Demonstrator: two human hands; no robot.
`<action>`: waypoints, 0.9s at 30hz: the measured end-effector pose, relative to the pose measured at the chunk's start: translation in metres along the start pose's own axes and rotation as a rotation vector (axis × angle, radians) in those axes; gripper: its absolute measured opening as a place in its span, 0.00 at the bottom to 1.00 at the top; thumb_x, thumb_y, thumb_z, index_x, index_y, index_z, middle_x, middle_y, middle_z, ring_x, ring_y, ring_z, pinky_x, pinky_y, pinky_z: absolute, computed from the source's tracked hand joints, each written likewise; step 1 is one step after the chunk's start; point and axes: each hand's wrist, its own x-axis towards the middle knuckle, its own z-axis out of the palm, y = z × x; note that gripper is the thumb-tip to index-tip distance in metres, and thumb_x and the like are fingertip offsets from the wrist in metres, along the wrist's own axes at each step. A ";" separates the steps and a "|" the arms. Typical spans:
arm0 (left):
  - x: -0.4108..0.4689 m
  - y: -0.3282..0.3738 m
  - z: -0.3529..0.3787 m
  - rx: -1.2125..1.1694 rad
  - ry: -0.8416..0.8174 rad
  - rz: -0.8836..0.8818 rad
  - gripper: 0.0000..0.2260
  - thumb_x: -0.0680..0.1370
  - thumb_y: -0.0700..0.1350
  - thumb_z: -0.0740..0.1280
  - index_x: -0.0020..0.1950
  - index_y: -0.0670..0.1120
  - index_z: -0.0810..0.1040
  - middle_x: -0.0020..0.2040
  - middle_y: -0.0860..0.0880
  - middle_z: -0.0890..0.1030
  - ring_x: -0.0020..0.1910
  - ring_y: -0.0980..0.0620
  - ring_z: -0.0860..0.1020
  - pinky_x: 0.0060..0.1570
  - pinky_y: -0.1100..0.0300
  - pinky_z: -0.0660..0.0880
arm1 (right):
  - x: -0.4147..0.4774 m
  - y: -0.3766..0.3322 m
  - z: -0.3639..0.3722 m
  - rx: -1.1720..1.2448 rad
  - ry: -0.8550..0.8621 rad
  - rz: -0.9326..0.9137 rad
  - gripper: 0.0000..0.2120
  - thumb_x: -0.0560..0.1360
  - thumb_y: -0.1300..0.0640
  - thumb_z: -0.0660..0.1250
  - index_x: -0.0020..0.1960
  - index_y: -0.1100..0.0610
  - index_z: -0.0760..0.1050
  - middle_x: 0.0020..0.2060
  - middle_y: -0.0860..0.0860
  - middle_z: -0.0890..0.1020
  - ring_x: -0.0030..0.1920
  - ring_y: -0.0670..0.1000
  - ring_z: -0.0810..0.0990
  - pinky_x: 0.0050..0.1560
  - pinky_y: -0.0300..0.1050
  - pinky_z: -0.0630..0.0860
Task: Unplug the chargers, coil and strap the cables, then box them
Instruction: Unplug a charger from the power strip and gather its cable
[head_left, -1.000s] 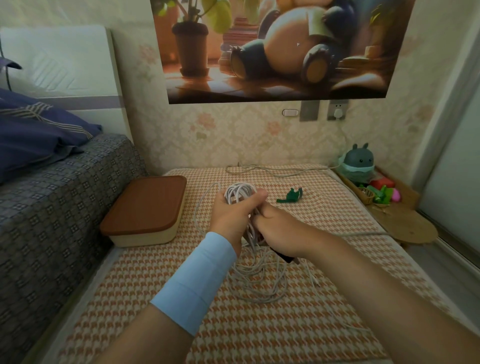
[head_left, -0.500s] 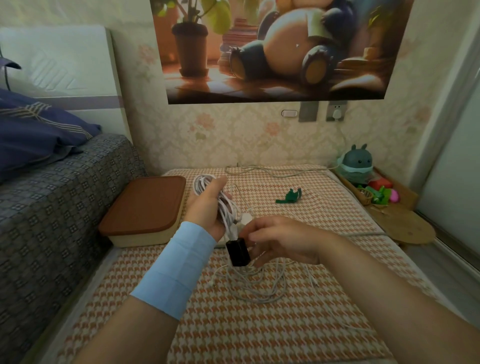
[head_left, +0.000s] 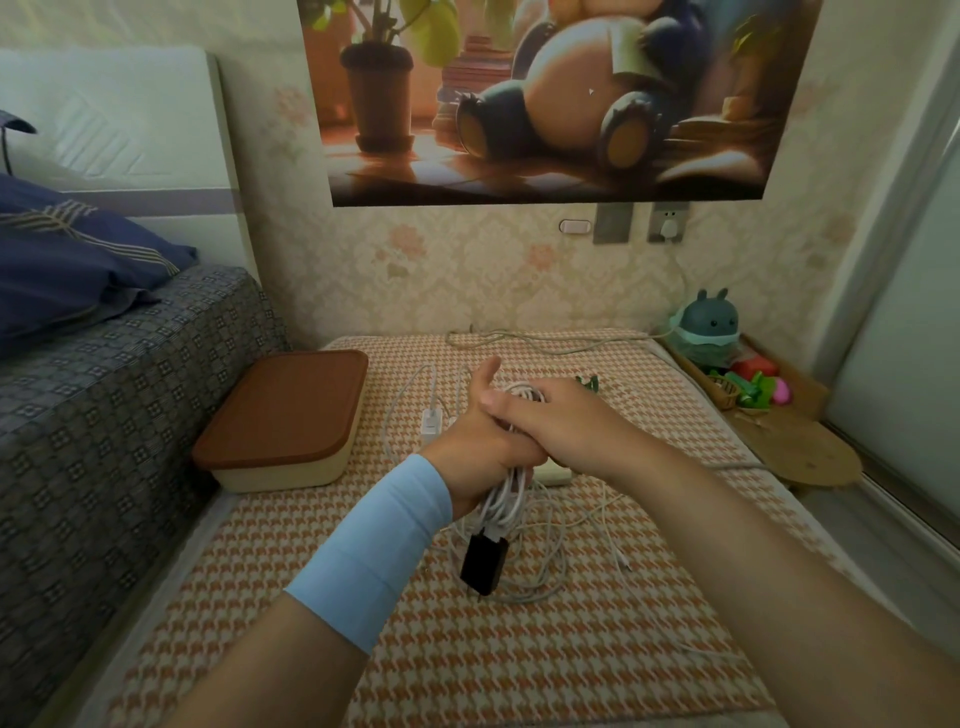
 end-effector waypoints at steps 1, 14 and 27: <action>0.001 -0.001 0.001 0.001 -0.002 -0.004 0.49 0.75 0.25 0.63 0.79 0.55 0.36 0.49 0.43 0.80 0.30 0.58 0.79 0.31 0.64 0.75 | 0.000 0.001 0.001 -0.012 0.011 0.004 0.27 0.77 0.36 0.64 0.38 0.60 0.75 0.30 0.52 0.74 0.31 0.51 0.73 0.37 0.46 0.68; 0.000 0.000 0.006 0.193 0.016 -0.142 0.06 0.74 0.37 0.70 0.49 0.44 0.79 0.39 0.45 0.79 0.37 0.47 0.80 0.41 0.56 0.80 | 0.005 0.014 -0.001 0.357 0.202 0.205 0.10 0.79 0.50 0.64 0.44 0.55 0.69 0.36 0.58 0.67 0.31 0.53 0.63 0.27 0.44 0.60; -0.007 -0.001 -0.009 -0.118 -0.523 -0.274 0.07 0.81 0.44 0.61 0.45 0.43 0.74 0.30 0.52 0.64 0.22 0.57 0.64 0.44 0.57 0.78 | -0.006 0.019 -0.014 -0.028 0.203 -0.368 0.04 0.76 0.47 0.73 0.46 0.47 0.84 0.41 0.41 0.84 0.45 0.42 0.83 0.47 0.40 0.78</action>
